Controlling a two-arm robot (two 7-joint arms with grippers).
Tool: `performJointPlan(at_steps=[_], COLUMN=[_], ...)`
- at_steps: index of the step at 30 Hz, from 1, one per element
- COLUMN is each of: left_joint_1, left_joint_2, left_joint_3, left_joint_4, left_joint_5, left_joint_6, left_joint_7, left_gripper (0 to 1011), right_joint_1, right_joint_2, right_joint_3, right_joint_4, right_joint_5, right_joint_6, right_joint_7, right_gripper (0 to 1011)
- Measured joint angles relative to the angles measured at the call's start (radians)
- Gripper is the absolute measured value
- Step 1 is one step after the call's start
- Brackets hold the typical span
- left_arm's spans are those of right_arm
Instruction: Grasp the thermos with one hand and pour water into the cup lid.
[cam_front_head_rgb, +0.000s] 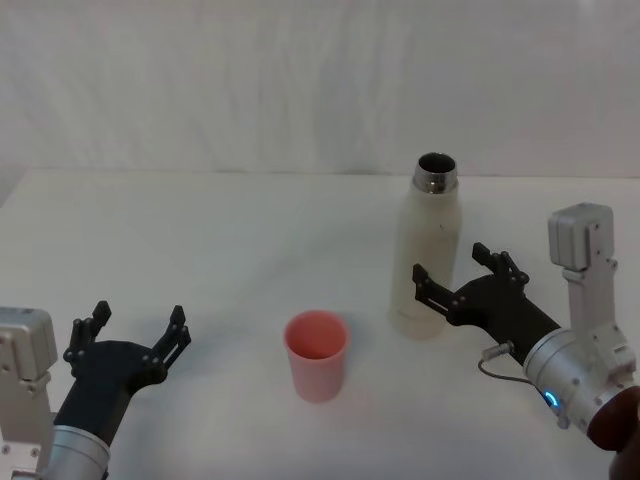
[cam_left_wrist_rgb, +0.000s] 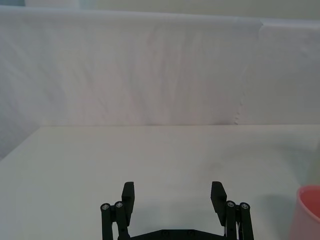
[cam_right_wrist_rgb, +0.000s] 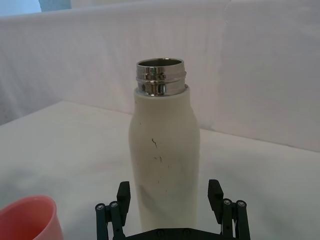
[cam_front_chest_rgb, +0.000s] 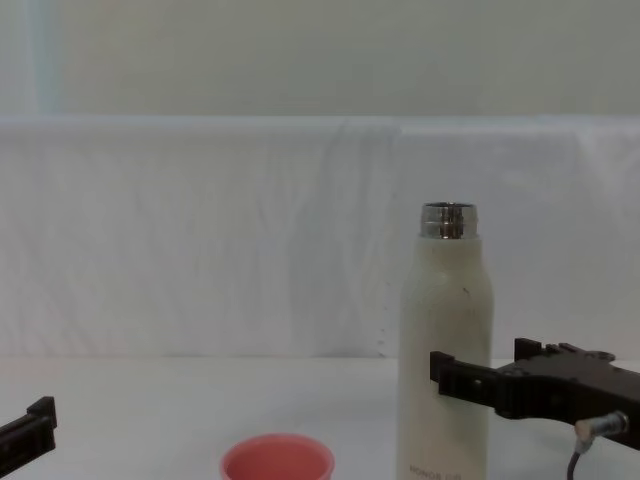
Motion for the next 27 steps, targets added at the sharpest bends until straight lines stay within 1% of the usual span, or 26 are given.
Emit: performJointPlan(at_steps=[17,27], left_joint_1=[0.0,0.0], left_joint_2=[0.0,0.0], left_joint_3=[0.0,0.0], left_joint_4=[0.0,0.0], left_joint_5=[0.0,0.0], left_joint_6=[0.0,0.0], left_joint_7=[0.0,0.0], left_gripper=[1001,1001], right_joint_1=[0.044,0.065], right_joint_2=[-0.011,-0.02], right_joint_3=[-0.026,-0.033], right_joint_4=[0.027,0.046], right_joint_5=[-0.018,-0.033], right_joint_6=[0.012,0.015], right_joint_7=[-0.001,-0.006], right_gripper=[1002,1002])
